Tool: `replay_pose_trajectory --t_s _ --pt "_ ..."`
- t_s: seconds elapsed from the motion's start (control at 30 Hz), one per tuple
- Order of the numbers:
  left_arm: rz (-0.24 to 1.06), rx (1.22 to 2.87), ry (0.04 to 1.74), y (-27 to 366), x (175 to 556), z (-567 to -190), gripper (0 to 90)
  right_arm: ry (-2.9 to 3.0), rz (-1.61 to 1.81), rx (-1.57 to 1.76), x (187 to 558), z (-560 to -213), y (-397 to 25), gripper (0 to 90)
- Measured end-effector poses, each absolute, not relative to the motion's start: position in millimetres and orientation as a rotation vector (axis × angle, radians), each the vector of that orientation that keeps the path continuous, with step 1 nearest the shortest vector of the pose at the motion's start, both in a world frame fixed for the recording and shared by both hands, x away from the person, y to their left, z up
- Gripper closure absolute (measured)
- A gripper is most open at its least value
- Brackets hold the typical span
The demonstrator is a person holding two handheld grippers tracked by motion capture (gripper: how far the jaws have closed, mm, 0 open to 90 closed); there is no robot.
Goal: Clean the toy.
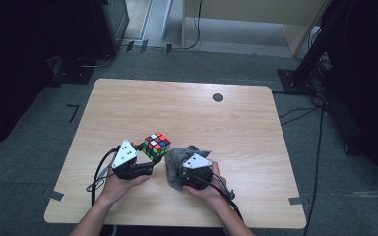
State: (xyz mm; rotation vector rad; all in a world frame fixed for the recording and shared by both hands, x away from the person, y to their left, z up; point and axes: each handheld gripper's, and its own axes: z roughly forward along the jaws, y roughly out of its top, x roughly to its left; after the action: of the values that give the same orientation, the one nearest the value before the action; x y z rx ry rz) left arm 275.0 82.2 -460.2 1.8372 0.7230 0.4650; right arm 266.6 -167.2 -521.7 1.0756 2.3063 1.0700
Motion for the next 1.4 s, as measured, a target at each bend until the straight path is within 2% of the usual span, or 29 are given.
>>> replay_pose_trajectory --t_s 0.23,0.37,0.47,0.8,1.07,1.2,1.4 --pt "0.438 1.761 0.796 97 280 -456 34.5 2.311 1.078 1.081 268 -522 -168 44.2" --pt "0.473 1.786 0.798 96 281 -458 34.5 2.310 1.064 1.064 266 -521 -169 45.4" --pt "0.473 1.798 0.782 93 282 -458 34.5 2.294 1.051 1.061 264 -521 -170 56.0" --pt "0.438 1.805 0.766 95 290 -460 34.5 2.217 0.967 0.937 253 -521 -164 74.5" --pt "0.494 1.850 0.758 84 290 -453 34.5 2.012 1.094 0.964 241 -486 -186 76.3" --pt "0.471 1.861 0.756 82 289 -457 34.5 1.913 1.193 1.031 239 -472 -200 76.3" --pt "0.467 1.961 0.693 67 286 -469 34.5 1.771 1.401 1.058 235 -444 -218 75.7"
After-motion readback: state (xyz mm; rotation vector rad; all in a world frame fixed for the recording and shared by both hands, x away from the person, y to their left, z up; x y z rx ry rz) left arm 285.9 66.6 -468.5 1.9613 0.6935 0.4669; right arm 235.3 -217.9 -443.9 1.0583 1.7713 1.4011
